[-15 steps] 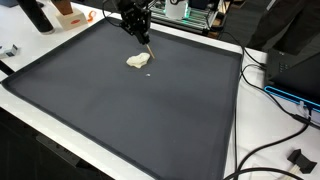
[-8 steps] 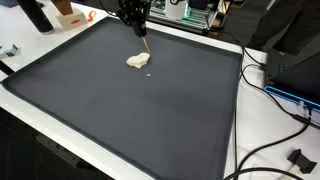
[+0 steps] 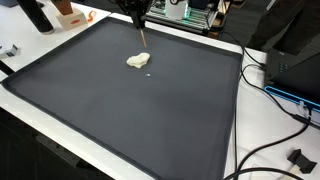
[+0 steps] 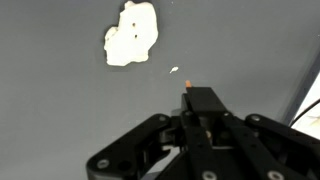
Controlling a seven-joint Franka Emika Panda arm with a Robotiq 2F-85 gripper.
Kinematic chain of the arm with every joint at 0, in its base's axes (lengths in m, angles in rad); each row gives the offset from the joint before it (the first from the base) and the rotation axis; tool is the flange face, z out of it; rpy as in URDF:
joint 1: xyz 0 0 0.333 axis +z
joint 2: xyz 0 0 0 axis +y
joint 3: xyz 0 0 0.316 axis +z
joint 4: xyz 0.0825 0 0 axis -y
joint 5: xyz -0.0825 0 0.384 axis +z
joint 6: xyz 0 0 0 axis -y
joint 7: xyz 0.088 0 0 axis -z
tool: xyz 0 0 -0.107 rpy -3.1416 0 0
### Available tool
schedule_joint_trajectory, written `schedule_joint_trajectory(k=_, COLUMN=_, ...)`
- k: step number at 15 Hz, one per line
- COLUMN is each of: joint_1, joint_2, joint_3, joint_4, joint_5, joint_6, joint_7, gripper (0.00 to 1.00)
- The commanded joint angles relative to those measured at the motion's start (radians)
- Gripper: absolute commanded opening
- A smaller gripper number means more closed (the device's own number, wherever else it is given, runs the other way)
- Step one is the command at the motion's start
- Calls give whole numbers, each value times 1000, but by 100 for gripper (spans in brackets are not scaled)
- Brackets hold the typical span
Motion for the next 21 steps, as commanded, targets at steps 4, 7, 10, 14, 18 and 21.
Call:
schedule_joint_trajectory(k=4, joint_1=52, joint_2=-159, joint_3=-86, joint_4=-41, joint_5=45, joint_6=-21, joint_7=24, gripper=3)
schedule_joint_trajectory(k=7, joint_1=78, joint_2=-205, joint_3=-120, joint_4=-42, joint_5=63, joint_6=-23, joint_7=18, gripper=3)
schedule_joint_trajectory(k=10, joint_1=107, joint_2=-248, joint_3=-161, joint_4=-44, joint_5=86, joint_6=-24, joint_7=12, gripper=3)
schedule_joint_trajectory(k=14, joint_1=147, joint_2=-300, joint_3=-220, joint_4=-47, joint_5=122, joint_6=-28, joint_7=2, gripper=3)
schedule_joint_trajectory(k=18, joint_1=193, joint_2=-356, joint_3=-289, joint_4=-55, joint_5=160, joint_6=-40, joint_7=-6, gripper=3)
schedule_joint_trajectory(k=21, joint_1=239, joint_2=-353, joint_3=-344, joint_4=-15, joint_5=188, joint_6=-35, joint_7=-36, gripper=13)
